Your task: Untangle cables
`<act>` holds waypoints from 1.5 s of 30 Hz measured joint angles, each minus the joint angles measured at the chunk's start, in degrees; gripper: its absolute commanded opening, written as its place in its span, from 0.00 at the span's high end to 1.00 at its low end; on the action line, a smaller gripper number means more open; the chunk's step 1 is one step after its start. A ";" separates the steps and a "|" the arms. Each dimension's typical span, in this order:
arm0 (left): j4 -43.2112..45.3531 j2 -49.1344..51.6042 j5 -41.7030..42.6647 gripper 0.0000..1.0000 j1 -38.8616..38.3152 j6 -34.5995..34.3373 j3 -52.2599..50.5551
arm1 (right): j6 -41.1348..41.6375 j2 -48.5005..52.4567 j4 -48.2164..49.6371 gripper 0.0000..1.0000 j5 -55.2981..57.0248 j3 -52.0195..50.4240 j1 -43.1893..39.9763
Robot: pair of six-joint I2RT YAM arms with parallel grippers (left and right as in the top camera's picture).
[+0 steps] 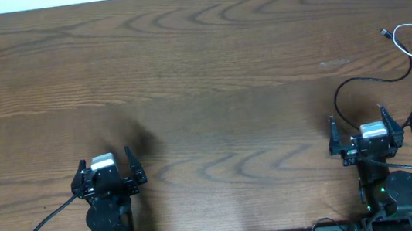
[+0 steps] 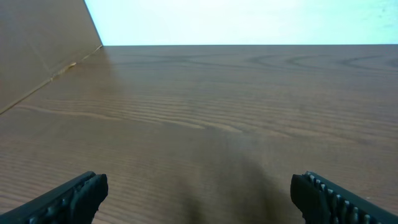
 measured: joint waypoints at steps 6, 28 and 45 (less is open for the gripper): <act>0.00 0.00 0.00 0.01 -0.02 0.00 0.00 | -0.87 0.00 -0.07 0.01 0.90 -0.09 0.00; 0.00 0.00 0.00 0.01 -0.02 0.00 0.00 | -1.14 0.00 -0.07 0.01 1.11 -0.09 0.00; 0.00 0.00 0.00 0.01 -0.02 0.02 0.00 | -1.14 0.00 -0.07 0.01 1.11 -0.09 0.00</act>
